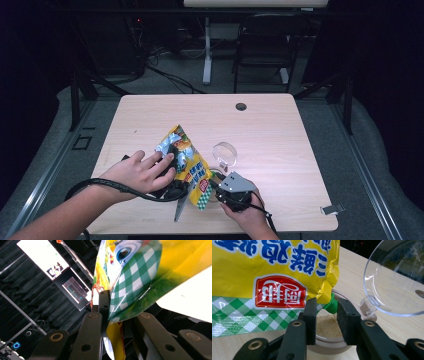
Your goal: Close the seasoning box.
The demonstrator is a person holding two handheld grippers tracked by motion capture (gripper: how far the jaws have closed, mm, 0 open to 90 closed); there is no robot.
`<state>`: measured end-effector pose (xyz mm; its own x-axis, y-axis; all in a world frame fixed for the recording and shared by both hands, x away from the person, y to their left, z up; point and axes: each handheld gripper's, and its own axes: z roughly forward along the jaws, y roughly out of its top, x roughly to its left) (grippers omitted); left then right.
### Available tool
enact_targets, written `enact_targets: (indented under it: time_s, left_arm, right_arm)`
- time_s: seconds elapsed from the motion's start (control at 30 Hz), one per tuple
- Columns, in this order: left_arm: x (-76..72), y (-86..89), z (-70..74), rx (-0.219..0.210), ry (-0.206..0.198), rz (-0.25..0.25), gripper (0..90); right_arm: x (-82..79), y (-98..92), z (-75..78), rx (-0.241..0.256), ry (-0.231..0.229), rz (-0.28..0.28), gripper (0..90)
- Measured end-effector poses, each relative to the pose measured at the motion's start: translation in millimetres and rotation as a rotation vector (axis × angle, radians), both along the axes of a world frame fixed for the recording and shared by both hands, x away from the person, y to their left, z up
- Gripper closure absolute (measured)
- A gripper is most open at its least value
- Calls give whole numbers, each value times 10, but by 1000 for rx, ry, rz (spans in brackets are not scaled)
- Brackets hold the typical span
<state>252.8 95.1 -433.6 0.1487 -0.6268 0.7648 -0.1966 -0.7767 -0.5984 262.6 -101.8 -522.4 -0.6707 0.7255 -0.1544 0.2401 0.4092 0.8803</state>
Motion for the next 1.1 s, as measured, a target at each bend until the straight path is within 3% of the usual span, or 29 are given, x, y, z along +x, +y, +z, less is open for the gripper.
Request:
enact_targets:
  time_s: [0.33,0.43,0.63,1.1]
  left_arm:
    - [6,-7,-2,3,3,8,816]
    - [-1,-16,3,22,-6,15,817]
    - [6,-21,0,1,-2,9,816]
    - [11,-46,5,22,-10,15,827]
  right_arm:
    - [-23,2,4,0,0,1,700]
    - [-27,5,7,0,-1,4,701]
    - [-28,4,6,-1,1,3,702]
    - [-24,9,-6,2,3,4,705]
